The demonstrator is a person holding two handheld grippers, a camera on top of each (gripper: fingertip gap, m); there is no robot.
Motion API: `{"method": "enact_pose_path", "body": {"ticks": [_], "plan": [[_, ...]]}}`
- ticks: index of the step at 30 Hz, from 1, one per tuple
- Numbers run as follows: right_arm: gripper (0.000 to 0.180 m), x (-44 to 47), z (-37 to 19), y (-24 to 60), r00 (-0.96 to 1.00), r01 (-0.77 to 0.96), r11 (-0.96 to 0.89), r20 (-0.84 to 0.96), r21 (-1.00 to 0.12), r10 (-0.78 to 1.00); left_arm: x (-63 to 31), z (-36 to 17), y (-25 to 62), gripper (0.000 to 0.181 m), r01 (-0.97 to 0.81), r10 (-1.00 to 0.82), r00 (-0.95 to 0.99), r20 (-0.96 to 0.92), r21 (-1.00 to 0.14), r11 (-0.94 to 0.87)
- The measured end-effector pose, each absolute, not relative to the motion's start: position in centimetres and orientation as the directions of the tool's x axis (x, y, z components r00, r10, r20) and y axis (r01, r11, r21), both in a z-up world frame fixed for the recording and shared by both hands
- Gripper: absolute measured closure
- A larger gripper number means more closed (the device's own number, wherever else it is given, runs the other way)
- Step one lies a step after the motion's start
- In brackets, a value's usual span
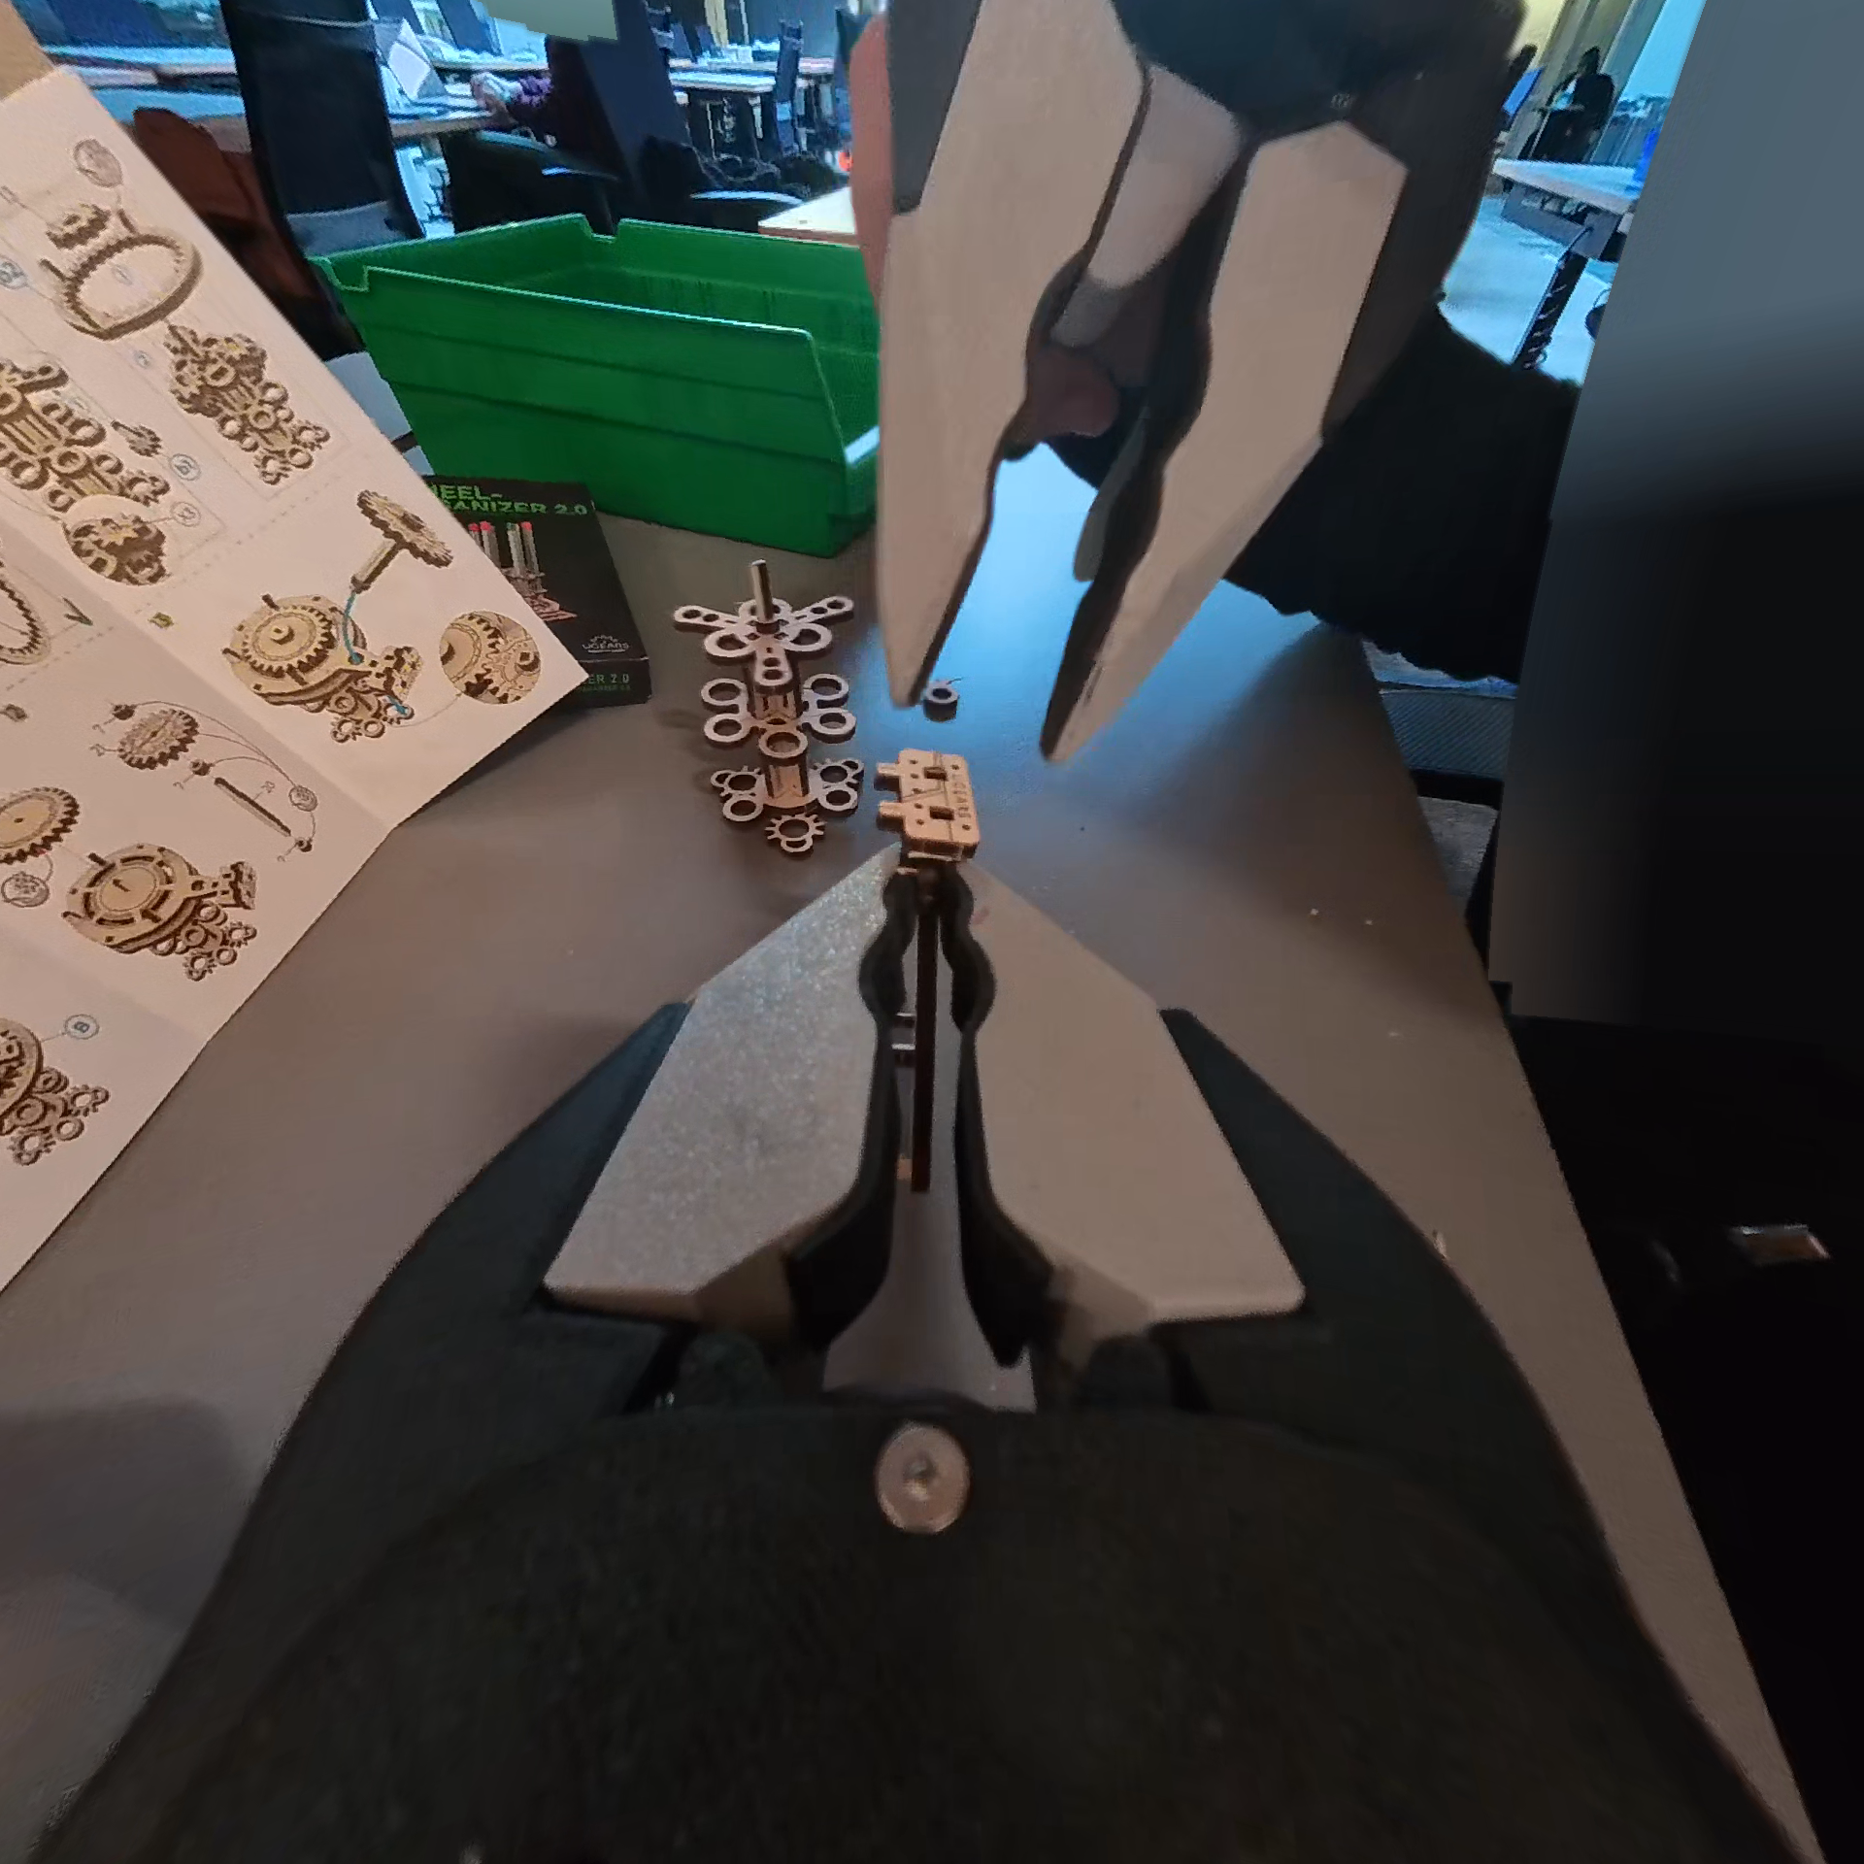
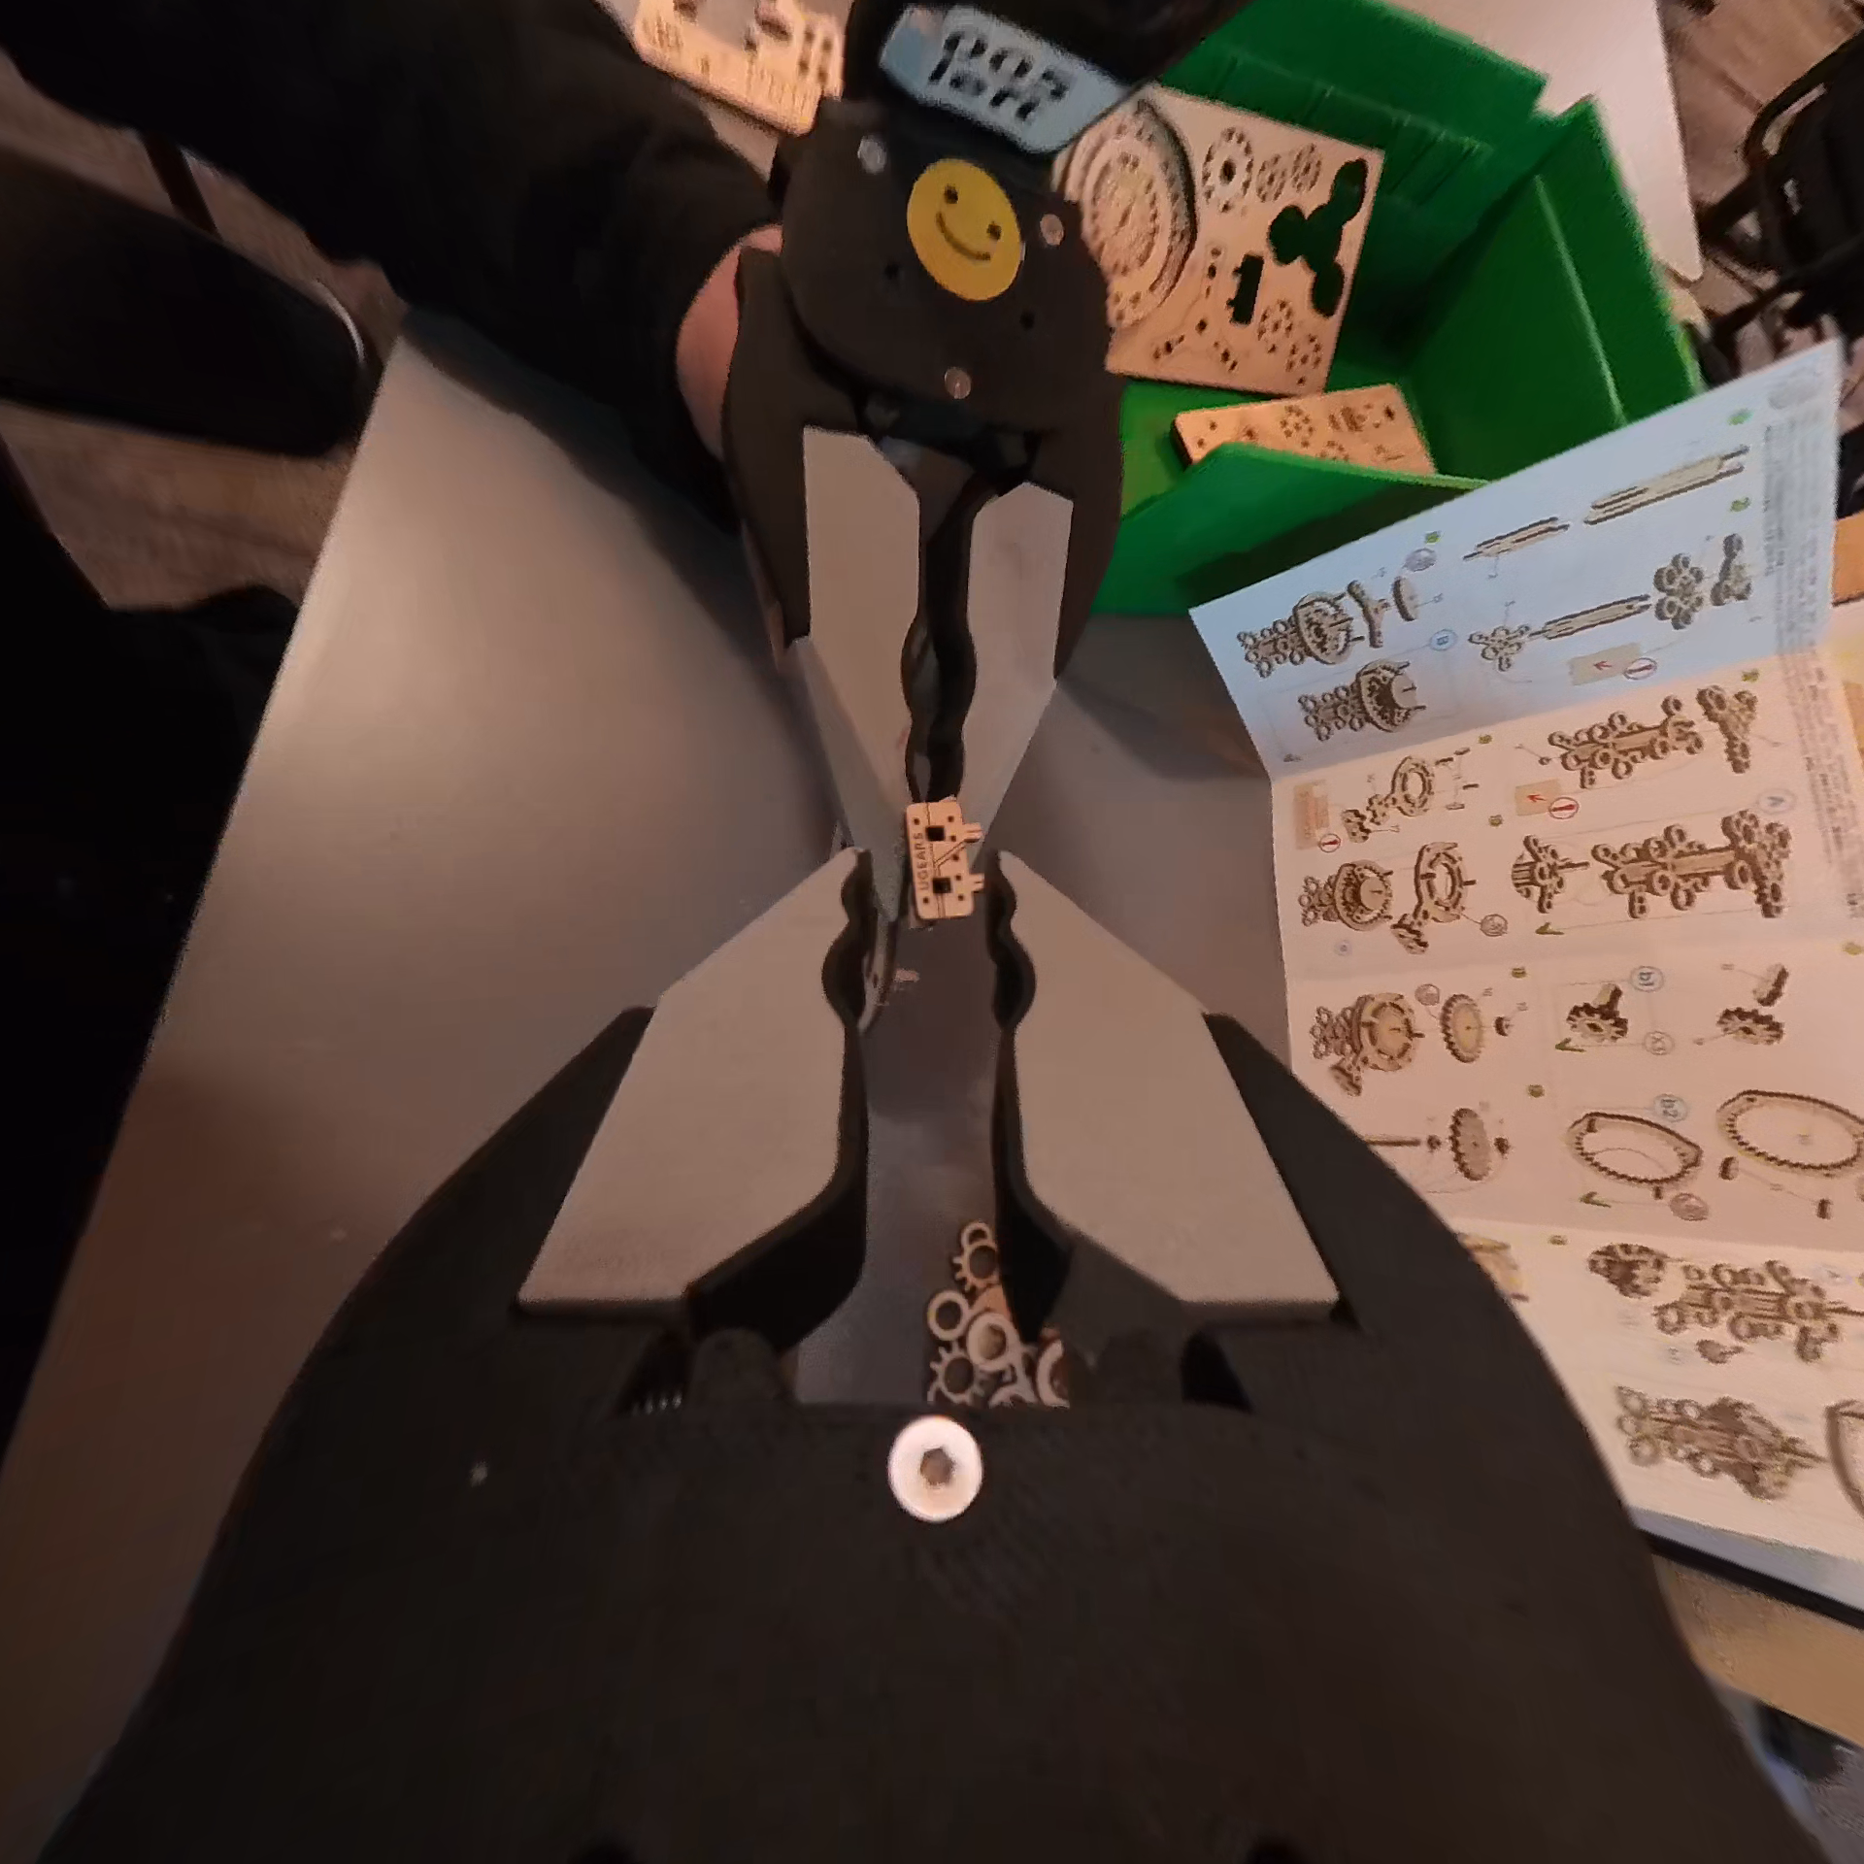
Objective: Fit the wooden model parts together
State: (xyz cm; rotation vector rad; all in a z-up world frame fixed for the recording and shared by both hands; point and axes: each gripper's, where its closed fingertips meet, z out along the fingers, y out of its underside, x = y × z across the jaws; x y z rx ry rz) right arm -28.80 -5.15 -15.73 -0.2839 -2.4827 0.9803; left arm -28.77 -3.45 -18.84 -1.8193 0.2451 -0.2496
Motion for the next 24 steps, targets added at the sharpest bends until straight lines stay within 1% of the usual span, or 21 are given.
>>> {"method": "enact_pose_path", "body": {"ticks": [2, 8, 14, 18, 21, 24], "plan": [[0.162, -28.8, -15.6, -4.8, -0.873, 0.041, 0.699, 0.314, -0.714, 0.373, -28.8, -18.8, -3.4, 0.18, -0.025, -0.299, 0.953, 0.054, -0.967, -0.254], [0.162, -28.9, -16.5, -4.4, -0.854, 0.061, 0.695, 0.323, -0.716, 0.407, -28.5, -18.8, -3.4, 0.18, -0.037, -0.317, 0.948, 0.043, -0.97, -0.242], [0.155, -29.2, -16.8, -4.5, -0.841, 0.071, 0.684, 0.325, -0.726, 0.432, -28.4, -18.8, -3.4, 0.18, -0.051, -0.319, 0.947, 0.028, -0.971, -0.235], [0.155, -28.8, -16.5, -4.6, -0.844, 0.059, 0.675, 0.324, -0.735, 0.427, -28.1, -18.8, -3.5, 0.18, -0.066, -0.326, 0.945, 0.012, -0.971, -0.228], [0.154, -28.1, -16.2, -4.6, -0.837, 0.036, 0.673, 0.346, -0.739, 0.425, -27.8, -18.9, -3.6, 0.18, -0.092, -0.333, 0.943, -0.014, -0.971, -0.22], [0.15, -27.4, -16.2, -4.7, -0.833, 0.019, 0.654, 0.35, -0.756, 0.428, -27.1, -18.6, -3.7, 0.18, -0.153, -0.351, 0.933, -0.082, -0.972, -0.179]]}}
